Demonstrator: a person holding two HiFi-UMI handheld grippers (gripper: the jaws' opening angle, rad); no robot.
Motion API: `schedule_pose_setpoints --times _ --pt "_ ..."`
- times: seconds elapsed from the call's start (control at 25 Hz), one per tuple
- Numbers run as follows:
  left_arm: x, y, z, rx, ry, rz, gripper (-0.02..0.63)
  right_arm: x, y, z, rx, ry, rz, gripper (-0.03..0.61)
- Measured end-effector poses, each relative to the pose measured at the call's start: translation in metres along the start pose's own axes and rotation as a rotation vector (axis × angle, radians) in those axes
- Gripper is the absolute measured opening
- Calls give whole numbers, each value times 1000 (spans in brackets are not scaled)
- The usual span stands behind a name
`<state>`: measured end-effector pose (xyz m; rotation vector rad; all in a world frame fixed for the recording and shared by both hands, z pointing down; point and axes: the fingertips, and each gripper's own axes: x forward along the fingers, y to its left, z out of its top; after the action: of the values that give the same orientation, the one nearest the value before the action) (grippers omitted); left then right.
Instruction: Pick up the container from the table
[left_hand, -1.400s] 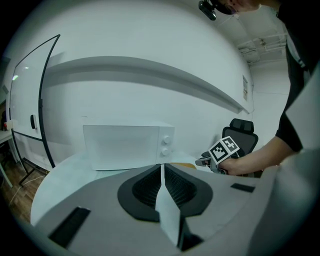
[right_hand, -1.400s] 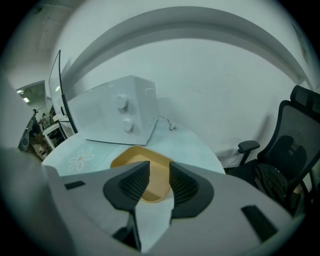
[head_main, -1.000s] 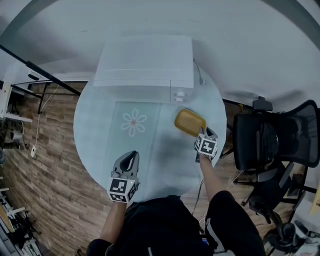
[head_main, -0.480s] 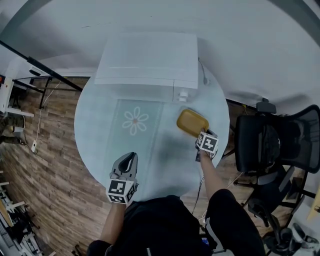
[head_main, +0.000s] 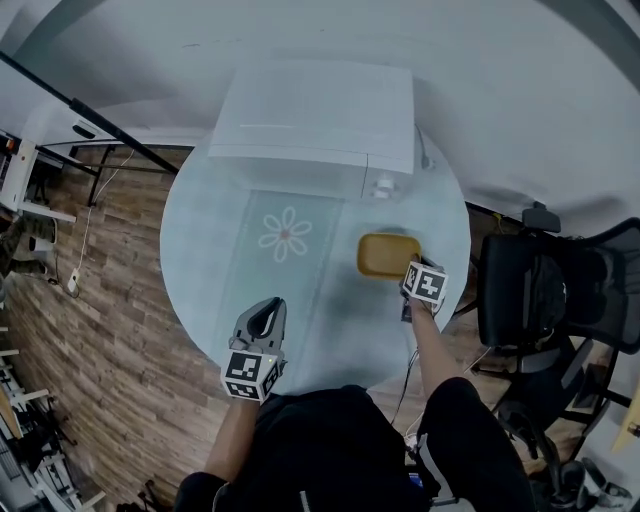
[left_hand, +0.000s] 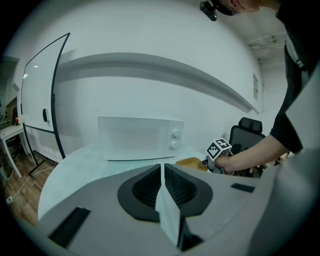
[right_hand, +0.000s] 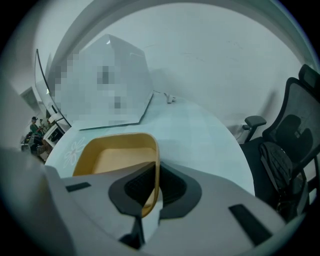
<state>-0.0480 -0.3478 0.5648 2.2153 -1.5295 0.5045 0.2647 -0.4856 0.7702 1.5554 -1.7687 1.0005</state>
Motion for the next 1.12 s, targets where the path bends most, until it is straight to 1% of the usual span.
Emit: schedule_pose_setpoints --times 0.12,0.24,0.44,0.56,0.68,0.92,1.04,1.12 --pt "4 0 -2 3 -19 -12 34 -8 4 1 -8 -14 20 28" --pt "0 -1 1 8 -47 -34 34 -35 10 2 -3 -32 30 28" --pt "-18 17 6 21 -85 -41 34 -75 58 4 -30 -77 92 28" --pt "-25 22 5 25 -102 -57 34 -98 84 5 -67 -95 130 28" --pt "-32 27 5 29 -115 -64 34 -119 116 2 -114 -102 188 28" --pt "-50 39 2 29 -137 -66 34 -150 174 -14 -212 -101 279 28" --pt "-58 45 -2 29 -143 -62 34 -159 192 -24 -242 -98 306 28" --pt "-63 48 -4 27 -146 -59 34 -165 199 -30 -282 -98 308 28"
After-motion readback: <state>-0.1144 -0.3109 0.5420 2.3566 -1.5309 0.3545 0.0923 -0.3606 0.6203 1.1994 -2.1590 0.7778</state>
